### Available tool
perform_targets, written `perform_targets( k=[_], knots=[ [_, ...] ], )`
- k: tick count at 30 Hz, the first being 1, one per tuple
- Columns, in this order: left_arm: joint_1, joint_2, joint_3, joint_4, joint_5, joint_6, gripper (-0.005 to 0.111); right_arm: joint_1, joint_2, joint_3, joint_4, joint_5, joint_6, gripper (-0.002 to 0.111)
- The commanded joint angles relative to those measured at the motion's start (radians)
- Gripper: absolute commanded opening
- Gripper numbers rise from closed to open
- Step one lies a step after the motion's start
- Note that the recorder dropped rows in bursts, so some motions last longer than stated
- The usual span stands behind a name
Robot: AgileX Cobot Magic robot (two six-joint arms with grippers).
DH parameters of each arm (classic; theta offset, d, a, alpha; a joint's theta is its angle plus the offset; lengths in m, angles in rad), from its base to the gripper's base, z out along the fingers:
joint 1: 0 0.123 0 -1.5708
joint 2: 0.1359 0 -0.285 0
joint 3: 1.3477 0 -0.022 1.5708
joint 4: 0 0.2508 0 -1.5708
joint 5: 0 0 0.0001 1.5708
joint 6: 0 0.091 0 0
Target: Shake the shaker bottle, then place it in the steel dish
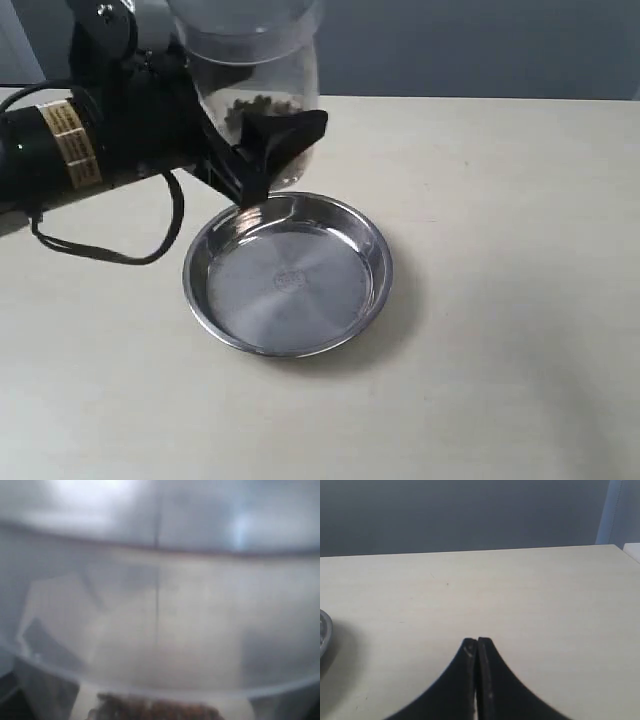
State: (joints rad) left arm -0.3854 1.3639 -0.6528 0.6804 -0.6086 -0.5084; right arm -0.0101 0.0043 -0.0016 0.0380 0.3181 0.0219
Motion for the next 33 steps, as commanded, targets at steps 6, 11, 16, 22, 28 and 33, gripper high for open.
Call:
perform_targets(
  k=[6,11,16,22,28,33],
  knots=[
    [-0.066,0.011,-0.031,-0.098,-0.024,-0.008,0.000,0.001,-0.004,0.002,-0.002,-0.011,-0.002,-0.001],
    [-0.096,0.072,0.033,-0.202,0.131,0.065,0.000,0.001,-0.004,0.002,-0.002,-0.011,-0.002,-0.001],
    [-0.120,0.151,0.028,-0.152,-0.063,-0.017,0.000,0.001,-0.004,0.002,-0.002,-0.011,-0.002,-0.001],
    [-0.125,0.054,-0.041,-0.148,0.134,-0.004,0.000,0.001,-0.004,0.002,-0.002,-0.011,-0.002,-0.001],
    [-0.130,0.245,0.064,-0.195,-0.091,0.019,0.000,0.001,-0.004,0.002,-0.002,-0.011,-0.002,-0.001],
    [-0.135,0.037,0.010,-0.243,-0.129,0.100,0.000,0.001,-0.004,0.002,-0.002,-0.011,-0.002,-0.001]
  ],
)
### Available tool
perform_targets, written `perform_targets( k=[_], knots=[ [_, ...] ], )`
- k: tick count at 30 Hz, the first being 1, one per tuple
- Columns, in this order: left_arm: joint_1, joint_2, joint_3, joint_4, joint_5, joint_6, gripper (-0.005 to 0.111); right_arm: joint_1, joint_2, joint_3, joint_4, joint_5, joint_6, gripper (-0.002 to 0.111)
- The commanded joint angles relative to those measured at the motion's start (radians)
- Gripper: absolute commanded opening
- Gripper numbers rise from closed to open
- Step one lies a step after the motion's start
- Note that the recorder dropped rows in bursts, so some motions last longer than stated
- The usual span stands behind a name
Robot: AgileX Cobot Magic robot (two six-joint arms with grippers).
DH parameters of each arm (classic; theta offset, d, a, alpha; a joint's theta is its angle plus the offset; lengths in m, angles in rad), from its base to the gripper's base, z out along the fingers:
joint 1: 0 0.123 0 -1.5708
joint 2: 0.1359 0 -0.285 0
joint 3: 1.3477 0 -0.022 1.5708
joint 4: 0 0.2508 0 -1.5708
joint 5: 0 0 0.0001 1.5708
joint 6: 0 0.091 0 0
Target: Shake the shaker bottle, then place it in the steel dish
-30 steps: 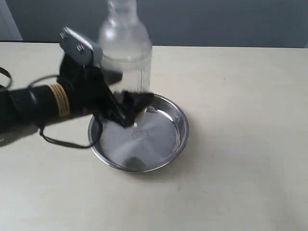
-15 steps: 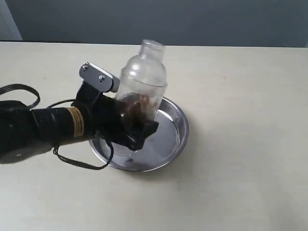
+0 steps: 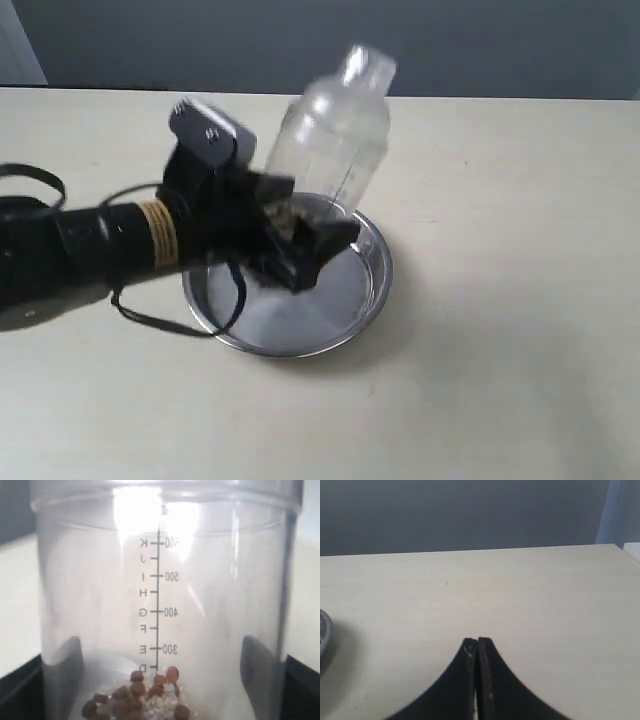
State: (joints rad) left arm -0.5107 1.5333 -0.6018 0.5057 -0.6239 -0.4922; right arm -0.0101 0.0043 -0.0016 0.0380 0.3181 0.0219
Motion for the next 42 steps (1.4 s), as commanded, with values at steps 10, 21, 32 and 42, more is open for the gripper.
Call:
perform_targets(
  k=[10,21,32,42],
  knots=[
    [-0.066,-0.034,0.051,-0.977,-0.051,0.519,0.000,0.001,-0.004,0.002,-0.002,-0.011,-0.002,-0.001],
    [-0.124,-0.056,0.093,-0.473,0.081,0.446,0.000,0.001,-0.004,0.002,-0.002,-0.011,-0.002,-0.001],
    [-0.111,-0.039,0.113,-0.652,0.080,0.537,0.001,0.001,-0.004,0.002,-0.002,-0.011,-0.002,-0.001],
    [-0.133,-0.057,0.131,-0.465,0.075,0.454,0.000,0.001,-0.004,0.002,-0.002,-0.011,-0.002,-0.001]
  ],
)
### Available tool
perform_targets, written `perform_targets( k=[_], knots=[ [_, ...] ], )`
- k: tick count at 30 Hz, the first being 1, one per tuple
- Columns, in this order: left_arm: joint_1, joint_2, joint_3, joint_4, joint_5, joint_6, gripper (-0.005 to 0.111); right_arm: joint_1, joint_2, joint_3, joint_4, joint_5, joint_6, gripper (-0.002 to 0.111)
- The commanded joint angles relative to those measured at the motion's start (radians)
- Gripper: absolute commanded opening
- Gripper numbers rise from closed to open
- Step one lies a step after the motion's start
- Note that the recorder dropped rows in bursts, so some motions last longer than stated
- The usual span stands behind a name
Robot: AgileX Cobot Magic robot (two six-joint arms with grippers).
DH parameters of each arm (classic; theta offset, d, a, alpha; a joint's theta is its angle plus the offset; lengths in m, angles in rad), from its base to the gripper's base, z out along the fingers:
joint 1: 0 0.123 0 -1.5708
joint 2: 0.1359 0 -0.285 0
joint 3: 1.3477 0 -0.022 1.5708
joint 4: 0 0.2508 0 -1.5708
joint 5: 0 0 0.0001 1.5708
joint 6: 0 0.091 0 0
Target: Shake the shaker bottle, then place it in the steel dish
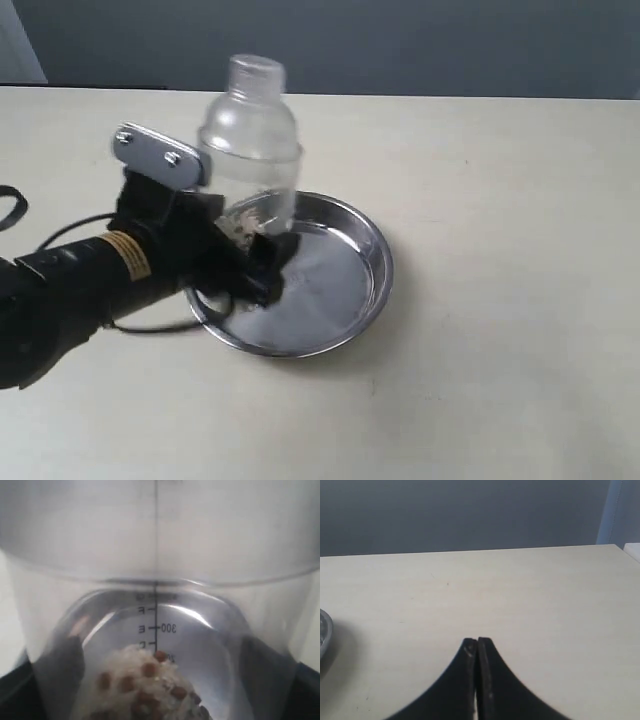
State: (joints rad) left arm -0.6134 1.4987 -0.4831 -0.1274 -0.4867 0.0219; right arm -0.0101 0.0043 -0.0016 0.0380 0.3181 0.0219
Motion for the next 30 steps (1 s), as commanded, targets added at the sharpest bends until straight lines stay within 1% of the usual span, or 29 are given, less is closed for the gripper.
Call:
perform_targets(
  k=[1,2,3,4,5,6,7,8,9,10,11,12,13,15,16,17,18,19,20,21,22,23,24,25,26,27,28,29,30],
  knots=[
    [-0.016,-0.013,0.016,-0.125,-0.103,-0.071,0.000,0.001,-0.004,0.002,-0.002,-0.011,-0.002,-0.001],
    [-0.019,-0.009,0.016,-0.240,-0.118,-0.094,0.000,0.001,-0.004,0.002,-0.002,-0.011,-0.002,-0.001],
    [-0.030,-0.016,0.016,-0.189,-0.109,-0.068,0.001,0.001,-0.004,0.002,-0.002,-0.011,-0.002,-0.001],
    [-0.048,-0.026,0.016,0.097,-0.083,-0.022,0.001,0.001,-0.004,0.002,-0.002,-0.011,-0.002,-0.001],
    [-0.051,-0.034,0.016,0.269,-0.072,-0.004,0.000,0.001,-0.004,0.002,-0.002,-0.011,-0.002,-0.001],
    [-0.046,-0.034,0.016,0.264,-0.075,-0.031,0.000,0.001,-0.004,0.002,-0.002,-0.011,-0.002,-0.001],
    [-0.021,-0.025,0.016,0.064,-0.093,-0.041,0.000,0.001,-0.004,0.002,-0.002,-0.011,-0.002,-0.001],
    [-0.010,-0.018,0.016,-0.188,-0.106,-0.048,0.000,0.001,-0.004,0.002,-0.002,-0.011,-0.002,-0.001],
    [-0.011,-0.018,0.016,-0.277,-0.109,-0.053,0.001,0.001,-0.004,0.002,-0.002,-0.011,-0.002,-0.001],
    [-0.027,-0.029,0.016,-0.118,-0.078,-0.007,0.001,0.001,-0.004,0.002,-0.002,-0.011,-0.002,-0.001],
    [-0.041,-0.037,0.016,0.099,-0.044,0.027,0.000,0.001,-0.004,0.002,-0.002,-0.011,-0.002,-0.001],
    [-0.049,-0.041,0.016,0.285,-0.027,0.014,0.000,0.001,-0.004,0.002,-0.002,-0.011,-0.002,-0.001],
    [-0.045,-0.041,0.016,0.263,-0.048,-0.042,0.000,0.001,-0.004,0.002,-0.002,-0.011,-0.002,-0.001],
    [-0.021,-0.024,0.016,-0.138,-0.104,-0.122,0.000,0.001,-0.004,0.002,-0.002,-0.011,-0.002,-0.001],
    [-0.030,-0.023,0.016,-0.170,-0.114,-0.118,0.000,0.001,-0.004,0.002,-0.002,-0.011,-0.002,-0.001],
    [-0.045,-0.026,0.016,-0.005,-0.109,-0.032,0.000,0.001,-0.004,0.002,-0.002,-0.011,-0.002,-0.001],
    [-0.054,-0.026,0.016,0.262,-0.087,0.042,0.000,0.001,-0.004,0.002,-0.002,-0.011,-0.002,-0.001],
    [-0.054,-0.024,0.016,0.280,-0.091,0.028,0.000,0.001,-0.004,0.002,-0.002,-0.011,-0.002,-0.001],
    [-0.047,-0.015,0.016,0.096,-0.111,-0.011,0.000,0.001,-0.004,0.002,-0.002,-0.011,-0.002,-0.001],
    [-0.036,-0.001,0.016,-0.158,-0.132,-0.032,0.000,0.001,-0.004,0.002,-0.002,-0.011,-0.002,-0.001],
    [-0.040,0.004,0.016,-0.262,-0.143,-0.055,0.000,0.001,-0.004,0.002,-0.002,-0.011,-0.002,-0.001],
    [-0.055,0.002,0.016,-0.125,-0.118,-0.004,0.001,0.001,-0.004,0.002,-0.002,-0.011,-0.002,-0.001],
    [-0.073,-0.004,0.016,0.072,-0.079,0.035,0.001,0.001,-0.004,0.002,-0.002,-0.011,-0.002,-0.001],
    [-0.086,-0.004,0.016,0.237,-0.068,0.004,0.000,0.001,-0.004,0.002,-0.002,-0.011,-0.002,-0.001],
    [-0.088,-0.004,0.016,0.300,-0.094,-0.080,0.000,0.001,-0.004,0.002,-0.002,-0.011,-0.002,-0.001],
    [-0.086,-0.002,0.016,0.268,-0.126,-0.112,0.000,0.001,-0.004,0.002,-0.002,-0.011,-0.002,-0.001],
    [-0.081,-0.007,0.012,0.198,-0.171,-0.100,0.000,0.001,-0.004,0.002,-0.002,-0.011,-0.002,-0.001],
    [-0.076,-0.028,0.002,0.150,-0.250,-0.078,0.000,0.001,-0.004,0.002,-0.002,-0.011,-0.002,-0.001],
    [-0.077,-0.062,-0.009,0.147,-0.284,-0.065,0.000,0.001,-0.004,0.002,-0.002,-0.011,-0.002,-0.001]
  ],
)
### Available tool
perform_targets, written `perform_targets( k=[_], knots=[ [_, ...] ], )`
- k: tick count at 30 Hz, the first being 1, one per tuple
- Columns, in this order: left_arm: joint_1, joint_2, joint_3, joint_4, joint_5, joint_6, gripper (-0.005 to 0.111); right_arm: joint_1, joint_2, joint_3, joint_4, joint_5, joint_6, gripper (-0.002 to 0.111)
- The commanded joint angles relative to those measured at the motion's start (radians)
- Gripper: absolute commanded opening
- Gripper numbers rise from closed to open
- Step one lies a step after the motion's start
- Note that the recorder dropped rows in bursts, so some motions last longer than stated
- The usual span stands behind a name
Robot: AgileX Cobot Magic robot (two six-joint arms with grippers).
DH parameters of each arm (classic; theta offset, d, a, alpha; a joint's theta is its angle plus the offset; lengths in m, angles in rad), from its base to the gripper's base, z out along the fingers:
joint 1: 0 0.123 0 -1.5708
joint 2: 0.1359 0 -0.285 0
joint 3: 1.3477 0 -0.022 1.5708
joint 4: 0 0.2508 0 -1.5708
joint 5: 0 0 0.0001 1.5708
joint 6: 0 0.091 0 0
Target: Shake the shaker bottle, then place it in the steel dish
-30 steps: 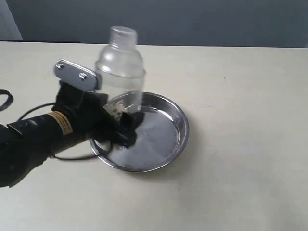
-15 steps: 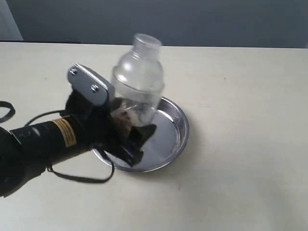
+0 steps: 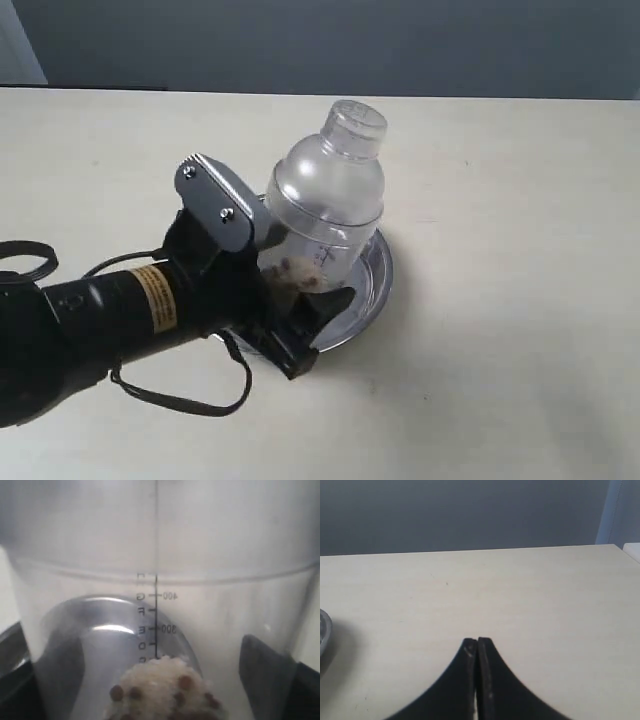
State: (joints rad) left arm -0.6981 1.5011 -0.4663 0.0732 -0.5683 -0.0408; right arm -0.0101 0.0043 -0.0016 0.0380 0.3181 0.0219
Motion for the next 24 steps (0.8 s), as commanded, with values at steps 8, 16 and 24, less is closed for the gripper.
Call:
perform_targets(
  k=[8,16,24],
  knots=[
    [0.008,0.006,0.008,-0.176,-0.026,0.010,0.000,0.001,-0.004,0.002,-0.002,-0.011,-0.002,-0.001],
    [-0.002,-0.213,-0.033,0.069,-0.104,-0.151,0.000,0.001,-0.004,0.002,-0.002,-0.011,-0.002,-0.001],
    [-0.002,-0.089,0.061,-0.034,-0.345,-0.103,0.000,0.001,-0.004,0.002,-0.002,-0.011,-0.002,-0.001]
  ],
)
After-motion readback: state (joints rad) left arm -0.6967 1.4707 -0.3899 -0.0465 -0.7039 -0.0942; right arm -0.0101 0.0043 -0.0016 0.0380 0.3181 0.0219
